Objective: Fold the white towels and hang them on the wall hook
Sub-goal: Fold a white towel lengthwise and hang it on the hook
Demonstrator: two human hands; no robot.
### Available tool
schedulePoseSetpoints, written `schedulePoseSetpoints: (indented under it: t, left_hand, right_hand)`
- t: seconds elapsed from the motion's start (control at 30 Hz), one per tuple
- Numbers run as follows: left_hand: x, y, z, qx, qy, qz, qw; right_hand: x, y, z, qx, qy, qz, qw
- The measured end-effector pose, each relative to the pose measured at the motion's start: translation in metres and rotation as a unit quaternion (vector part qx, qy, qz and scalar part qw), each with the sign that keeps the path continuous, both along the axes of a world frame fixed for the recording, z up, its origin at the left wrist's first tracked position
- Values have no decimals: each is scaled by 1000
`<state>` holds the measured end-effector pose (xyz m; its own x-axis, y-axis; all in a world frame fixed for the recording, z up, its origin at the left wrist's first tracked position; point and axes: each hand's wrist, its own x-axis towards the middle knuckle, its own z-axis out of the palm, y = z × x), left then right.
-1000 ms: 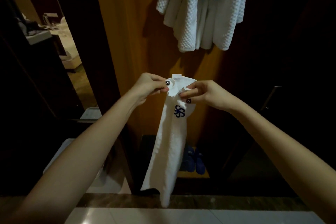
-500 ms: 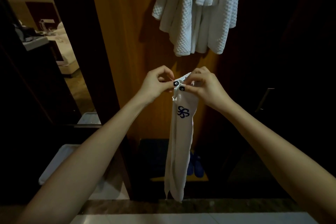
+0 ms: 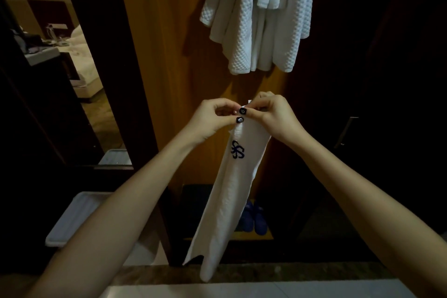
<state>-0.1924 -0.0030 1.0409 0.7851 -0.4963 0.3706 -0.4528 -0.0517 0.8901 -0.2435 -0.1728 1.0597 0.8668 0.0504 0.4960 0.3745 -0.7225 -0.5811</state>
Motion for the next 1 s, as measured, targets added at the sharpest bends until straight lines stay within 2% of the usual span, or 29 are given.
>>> schedulePoseSetpoints:
  t: [0.17, 0.27, 0.43, 0.5, 0.67, 0.77, 1.0]
  left_hand:
    - [-7, -7, -1, -7, -37, 57, 998]
    - [-4, -6, 2, 6, -56, 65, 996]
    - [7, 5, 6, -13, -40, 60, 997]
    - [9, 6, 9, -19, -33, 43, 998]
    - [8, -2, 22, -19, -62, 18, 998]
    - [10, 0, 23, -16, -65, 18, 998]
    - [8, -1, 23, 30, -112, 32, 993]
  right_hand:
    - [0, 2, 0, -15, 1, -17, 1000]
    - [1, -2, 8, -72, 34, -28, 996]
    - [-11, -14, 21, -103, 124, 77, 984]
    - [-14, -13, 19, -113, 110, 81, 984]
    - [-17, -3, 19, -88, 2, -14, 996]
    - [-19, -2, 17, -98, -35, -33, 994]
    - [-14, -3, 22, -180, 63, 6, 982]
